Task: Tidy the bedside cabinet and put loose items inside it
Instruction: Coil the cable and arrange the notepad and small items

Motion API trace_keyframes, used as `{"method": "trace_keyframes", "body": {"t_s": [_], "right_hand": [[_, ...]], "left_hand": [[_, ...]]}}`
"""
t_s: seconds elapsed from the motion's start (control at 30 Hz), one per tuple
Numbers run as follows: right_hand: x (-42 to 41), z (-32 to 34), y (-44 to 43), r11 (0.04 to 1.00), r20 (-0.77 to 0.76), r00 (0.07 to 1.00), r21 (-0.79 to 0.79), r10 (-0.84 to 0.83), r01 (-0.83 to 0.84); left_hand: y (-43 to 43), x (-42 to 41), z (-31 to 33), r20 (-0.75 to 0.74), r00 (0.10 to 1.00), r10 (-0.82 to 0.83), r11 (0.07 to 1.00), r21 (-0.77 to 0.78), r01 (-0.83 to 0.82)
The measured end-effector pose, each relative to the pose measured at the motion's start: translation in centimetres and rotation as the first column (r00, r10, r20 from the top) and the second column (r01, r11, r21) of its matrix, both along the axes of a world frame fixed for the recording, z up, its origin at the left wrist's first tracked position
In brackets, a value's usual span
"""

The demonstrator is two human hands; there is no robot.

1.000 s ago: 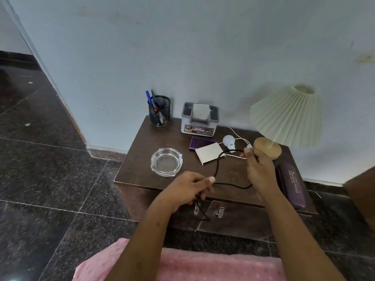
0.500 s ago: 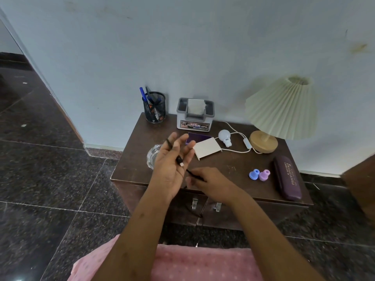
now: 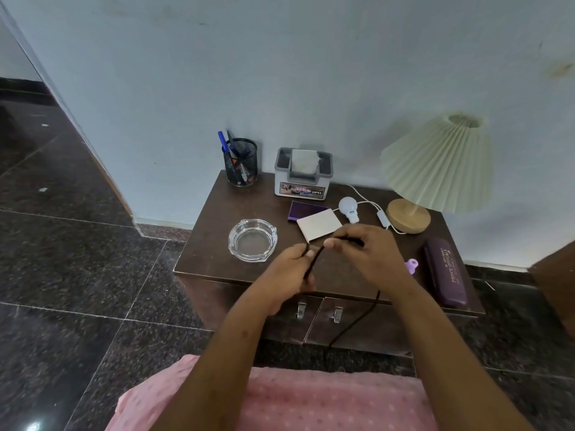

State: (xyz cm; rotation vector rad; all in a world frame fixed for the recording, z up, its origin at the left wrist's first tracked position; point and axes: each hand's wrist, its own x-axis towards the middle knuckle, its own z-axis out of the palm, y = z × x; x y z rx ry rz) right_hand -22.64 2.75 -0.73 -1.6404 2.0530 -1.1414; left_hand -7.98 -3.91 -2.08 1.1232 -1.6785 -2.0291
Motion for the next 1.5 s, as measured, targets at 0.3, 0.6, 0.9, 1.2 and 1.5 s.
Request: {"method": "trace_keyframes", "body": {"t_s": [0.3, 0.6, 0.9, 1.2, 1.5], "right_hand": [[0.3, -2.0, -1.1, 0.983, 0.370, 0.913, 0.012, -0.173, 0.181], [5.3, -2.5, -1.9, 0.921, 0.104, 0.960, 0.273, 0.260, -0.279], [1.9, 1.0, -0.3, 0.992, 0.227, 0.967, 0.017, 0.117, -0.124], [0.7, -0.6, -0.9, 0.978, 0.533, 0.836, -0.070, -0.131, 0.198], [3.1, -1.5, -1.5, 0.981, 0.508, 0.861, 0.175, -0.019, -0.081]], "left_hand": [[0.1, 0.6, 2.0, -0.571, 0.821, 0.020, 0.893, 0.379, 0.241], [-1.7, 0.9, 1.3, -0.593, 0.678, 0.434, 0.901, 0.291, -0.322], [-1.5, 0.9, -0.1, -0.018, 0.999, 0.027, 0.931, -0.363, -0.031], [0.1, 1.0, 2.0, -0.522, 0.825, -0.218, 0.871, 0.278, 0.406], [-0.3, 0.7, 1.9, -0.678, 0.708, 0.196, 0.929, 0.360, 0.088]]}}
